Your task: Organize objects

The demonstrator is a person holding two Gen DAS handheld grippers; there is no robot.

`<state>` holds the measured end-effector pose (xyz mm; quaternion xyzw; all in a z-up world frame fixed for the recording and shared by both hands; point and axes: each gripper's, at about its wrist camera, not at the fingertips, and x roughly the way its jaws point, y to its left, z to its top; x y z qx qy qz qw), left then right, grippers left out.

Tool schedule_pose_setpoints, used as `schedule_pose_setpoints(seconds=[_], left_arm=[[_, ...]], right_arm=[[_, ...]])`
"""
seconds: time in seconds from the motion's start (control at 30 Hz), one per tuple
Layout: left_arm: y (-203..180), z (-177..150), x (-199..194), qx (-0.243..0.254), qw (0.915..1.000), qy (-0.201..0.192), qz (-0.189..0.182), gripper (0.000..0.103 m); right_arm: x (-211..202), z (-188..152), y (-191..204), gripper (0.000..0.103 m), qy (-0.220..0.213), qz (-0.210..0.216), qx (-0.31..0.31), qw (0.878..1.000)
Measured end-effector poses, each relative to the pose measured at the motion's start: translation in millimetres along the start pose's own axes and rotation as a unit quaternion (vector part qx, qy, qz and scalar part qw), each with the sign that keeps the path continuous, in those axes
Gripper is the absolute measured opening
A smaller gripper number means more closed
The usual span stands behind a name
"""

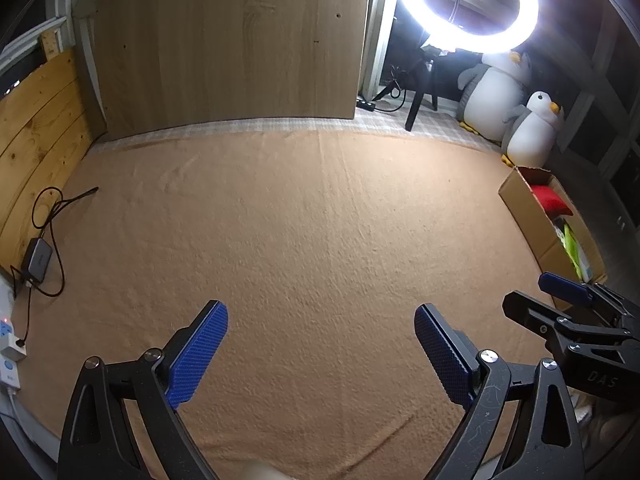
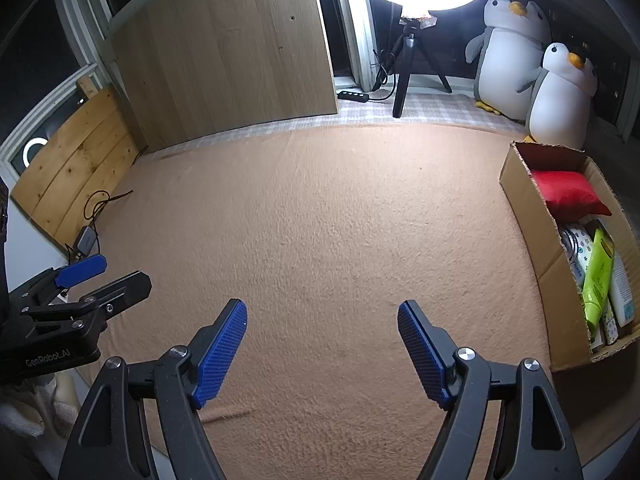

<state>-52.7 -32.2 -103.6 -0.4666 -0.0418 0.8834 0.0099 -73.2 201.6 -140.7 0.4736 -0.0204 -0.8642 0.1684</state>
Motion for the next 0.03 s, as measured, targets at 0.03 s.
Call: schedule_pose_setpoints(seconds=[0.03], left_arm=[[0.1, -0.2, 0.5, -0.001, 1.0, 0.0, 0.0, 0.098]], right_arm=[[0.9, -0.3, -0.3, 0.075, 0.001, 0.0, 0.0, 1.0]])
